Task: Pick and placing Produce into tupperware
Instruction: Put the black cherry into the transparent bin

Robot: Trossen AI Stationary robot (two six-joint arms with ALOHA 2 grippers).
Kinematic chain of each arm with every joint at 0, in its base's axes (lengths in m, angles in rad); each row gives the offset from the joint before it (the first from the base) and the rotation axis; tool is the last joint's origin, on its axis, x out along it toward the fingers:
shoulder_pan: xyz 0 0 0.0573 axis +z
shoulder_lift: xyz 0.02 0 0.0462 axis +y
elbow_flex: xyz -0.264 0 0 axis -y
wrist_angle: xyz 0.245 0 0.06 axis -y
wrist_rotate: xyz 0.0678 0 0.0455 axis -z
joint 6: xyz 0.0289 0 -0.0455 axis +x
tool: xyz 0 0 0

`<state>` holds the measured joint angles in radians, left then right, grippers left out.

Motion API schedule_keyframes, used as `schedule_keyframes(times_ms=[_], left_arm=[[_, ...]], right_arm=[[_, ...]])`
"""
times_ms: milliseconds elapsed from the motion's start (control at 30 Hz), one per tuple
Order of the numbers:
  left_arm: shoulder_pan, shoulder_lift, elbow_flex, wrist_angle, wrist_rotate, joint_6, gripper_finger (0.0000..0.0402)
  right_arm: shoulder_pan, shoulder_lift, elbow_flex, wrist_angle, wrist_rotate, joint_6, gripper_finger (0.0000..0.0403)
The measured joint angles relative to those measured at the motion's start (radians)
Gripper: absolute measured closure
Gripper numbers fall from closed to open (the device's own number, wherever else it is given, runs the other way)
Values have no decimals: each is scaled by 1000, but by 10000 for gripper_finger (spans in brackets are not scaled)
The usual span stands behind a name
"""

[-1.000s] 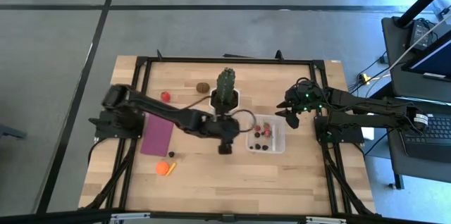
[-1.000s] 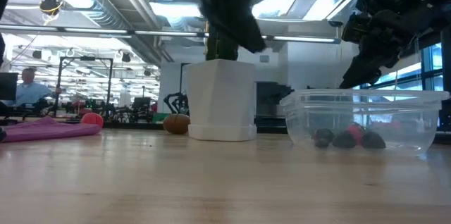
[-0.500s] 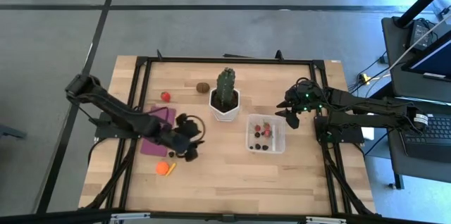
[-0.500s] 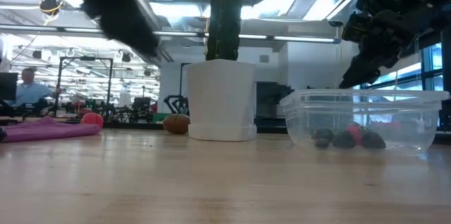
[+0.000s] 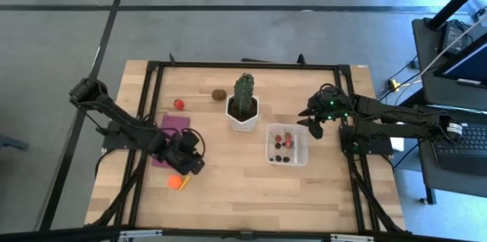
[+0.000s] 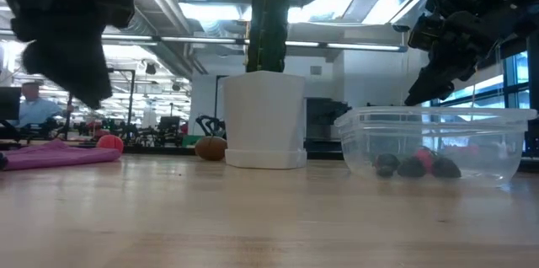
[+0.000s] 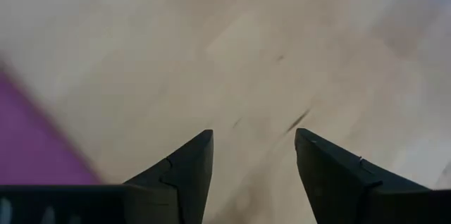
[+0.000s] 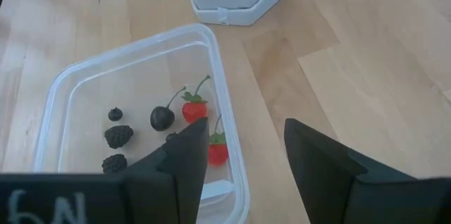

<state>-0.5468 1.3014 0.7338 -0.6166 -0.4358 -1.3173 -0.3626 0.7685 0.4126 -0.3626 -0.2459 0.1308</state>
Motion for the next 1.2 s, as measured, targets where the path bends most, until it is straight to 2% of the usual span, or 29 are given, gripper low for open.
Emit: schedule_keyframes(times_ms=[233,433,633,833,1033,1200], left_arm=[[19,0,0,-50,179,-231,200],[26,0,0,-176,272,-298,180],[26,0,0,-174,306,-251,155],[26,1,0,-165,411,-245,131],[26,1,0,-164,408,-243,108],[22,1,0,-146,402,-214,109]], right_arm=[[0,0,0,0,0,1,215],[0,0,0,8,0,-1,215],[0,0,0,8,0,-3,215],[0,0,0,7,0,-4,214],[0,0,0,7,1,-4,214],[0,0,0,7,1,-4,214]])
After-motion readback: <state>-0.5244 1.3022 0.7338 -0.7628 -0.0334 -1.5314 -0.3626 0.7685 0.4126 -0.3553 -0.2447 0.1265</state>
